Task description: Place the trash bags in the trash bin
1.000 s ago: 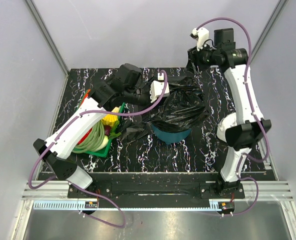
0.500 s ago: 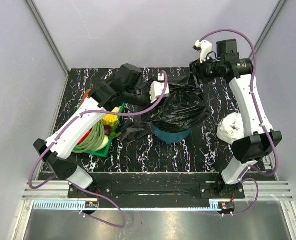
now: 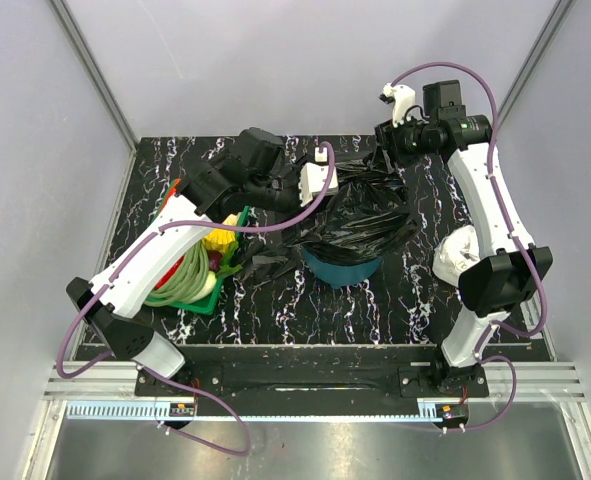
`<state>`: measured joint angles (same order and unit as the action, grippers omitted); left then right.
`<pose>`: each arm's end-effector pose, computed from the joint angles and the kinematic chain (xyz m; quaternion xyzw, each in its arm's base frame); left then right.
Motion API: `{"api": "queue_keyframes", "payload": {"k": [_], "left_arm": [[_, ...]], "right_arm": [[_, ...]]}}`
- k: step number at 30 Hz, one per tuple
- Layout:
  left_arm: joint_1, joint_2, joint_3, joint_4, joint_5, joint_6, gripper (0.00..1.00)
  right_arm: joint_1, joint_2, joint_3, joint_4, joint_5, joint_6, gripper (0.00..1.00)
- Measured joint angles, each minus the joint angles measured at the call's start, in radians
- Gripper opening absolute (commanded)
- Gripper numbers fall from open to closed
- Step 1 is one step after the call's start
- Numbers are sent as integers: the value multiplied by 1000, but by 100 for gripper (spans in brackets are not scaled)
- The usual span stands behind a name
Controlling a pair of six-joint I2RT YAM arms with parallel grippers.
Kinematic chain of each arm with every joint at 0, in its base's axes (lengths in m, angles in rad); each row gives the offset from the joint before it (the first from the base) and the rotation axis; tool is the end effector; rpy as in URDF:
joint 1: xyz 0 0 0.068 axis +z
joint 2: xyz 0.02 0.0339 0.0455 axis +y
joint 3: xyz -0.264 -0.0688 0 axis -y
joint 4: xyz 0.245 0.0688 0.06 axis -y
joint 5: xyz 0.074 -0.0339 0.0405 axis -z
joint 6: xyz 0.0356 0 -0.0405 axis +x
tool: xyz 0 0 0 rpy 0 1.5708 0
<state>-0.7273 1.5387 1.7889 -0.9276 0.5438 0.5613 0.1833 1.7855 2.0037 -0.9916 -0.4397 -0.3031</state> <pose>0.2234 -0.2235 0.4307 0.6146 0.6249 -0.2759 0.3946 0.3693 0.0839 0.4089 -0.2988 0.8525 0.1779 0.3902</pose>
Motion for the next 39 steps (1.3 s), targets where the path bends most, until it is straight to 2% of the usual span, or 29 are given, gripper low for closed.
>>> {"api": "queue_keyframes", "payload": {"k": [4, 8, 10, 15, 18, 22, 33, 39], "left_arm": [[0, 0, 0, 0, 0, 6, 99], [0, 0, 0, 0, 0, 10, 99], [0, 0, 0, 0, -1, 11, 99], [0, 0, -4, 0, 0, 12, 99], [0, 0, -14, 0, 0, 12, 99], [-6, 0, -16, 0, -2, 13, 99], [-124, 15, 9, -22, -62, 33, 99], [-283, 41, 11, -25, -230, 90, 99]], "right_arm": [[0, 0, 2, 0, 0, 2, 57], [0, 0, 9, 0, 1, 2, 47], [0, 0, 16, 1, 1, 2, 36], [0, 0, 26, 3, 1, 4, 30], [0, 0, 35, 3, 1, 3, 18], [0, 6, 71, 0, 2, 0, 9], [0, 72, 192, -5, 21, -8, 3], [0, 110, 217, -17, 39, -15, 3]]}}
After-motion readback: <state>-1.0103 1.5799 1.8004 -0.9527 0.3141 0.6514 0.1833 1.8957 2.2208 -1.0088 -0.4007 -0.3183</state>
